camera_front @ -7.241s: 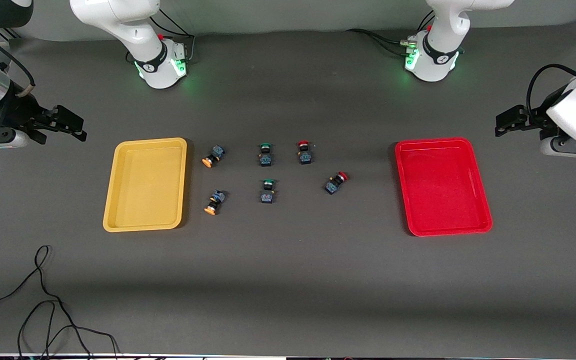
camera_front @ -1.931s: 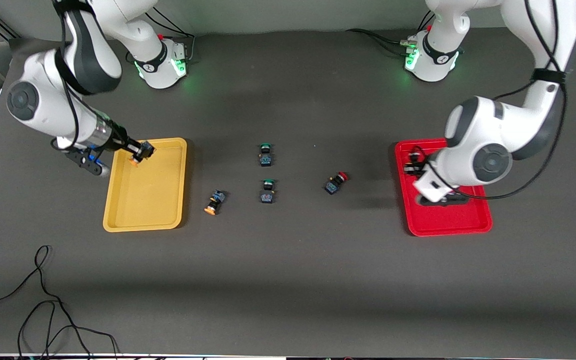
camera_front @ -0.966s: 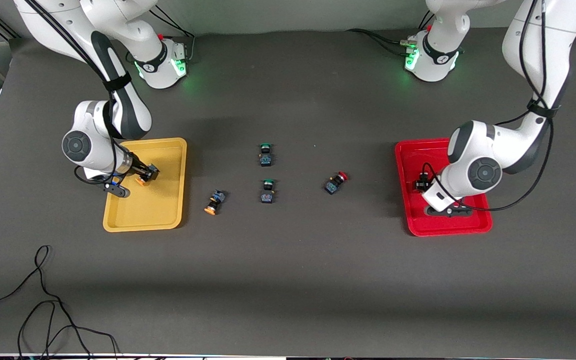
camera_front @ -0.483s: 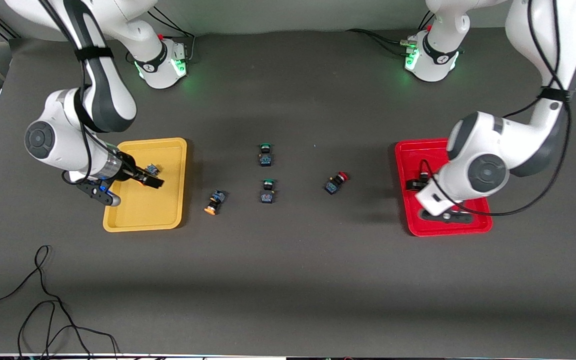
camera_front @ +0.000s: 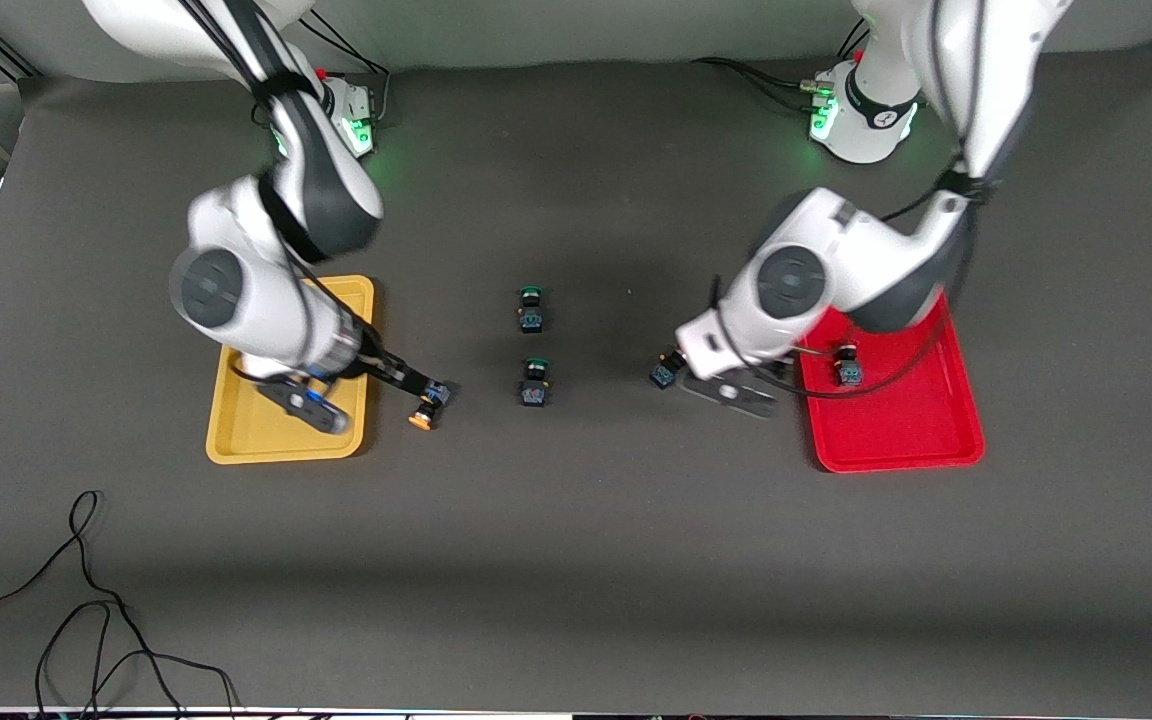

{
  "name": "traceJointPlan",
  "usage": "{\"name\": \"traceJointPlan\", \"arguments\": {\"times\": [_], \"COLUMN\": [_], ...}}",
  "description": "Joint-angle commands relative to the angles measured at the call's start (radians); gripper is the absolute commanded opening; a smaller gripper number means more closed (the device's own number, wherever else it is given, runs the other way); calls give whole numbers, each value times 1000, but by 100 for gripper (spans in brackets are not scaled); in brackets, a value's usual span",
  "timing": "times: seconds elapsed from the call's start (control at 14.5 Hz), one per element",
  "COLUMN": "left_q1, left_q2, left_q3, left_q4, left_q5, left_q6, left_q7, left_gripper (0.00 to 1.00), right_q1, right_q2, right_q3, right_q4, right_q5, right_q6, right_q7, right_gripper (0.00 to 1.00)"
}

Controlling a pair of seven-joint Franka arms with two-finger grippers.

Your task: Place red and yellow buttons in trays

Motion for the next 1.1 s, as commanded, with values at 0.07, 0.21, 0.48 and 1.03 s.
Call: {"name": "traceJointPlan", "arguments": {"times": [0.07,0.21,0.48,1.03], "left_q1": [-90,-126,-198,-213], "left_q2": [85,131,187,199], "left_q3": [17,43,138,149], "left_q4": [18,15,11,12], "left_q5": [15,17,52,54], "left_q6": [91,143,187,209], "left_q7": [-69,-86,-95,-244], "left_gripper": [98,98,98,0], "right_q1": [-1,1,11,13], "right_q2": [162,184,196,186], "right_q3": [-2,-1,1,32], "right_q4": [-36,-96,-122,-136], "right_q5": [16,16,18,32], "right_q6": [148,244,275,292], "right_q7": [26,21,12,4], "right_gripper": [100,100,89,29]}}
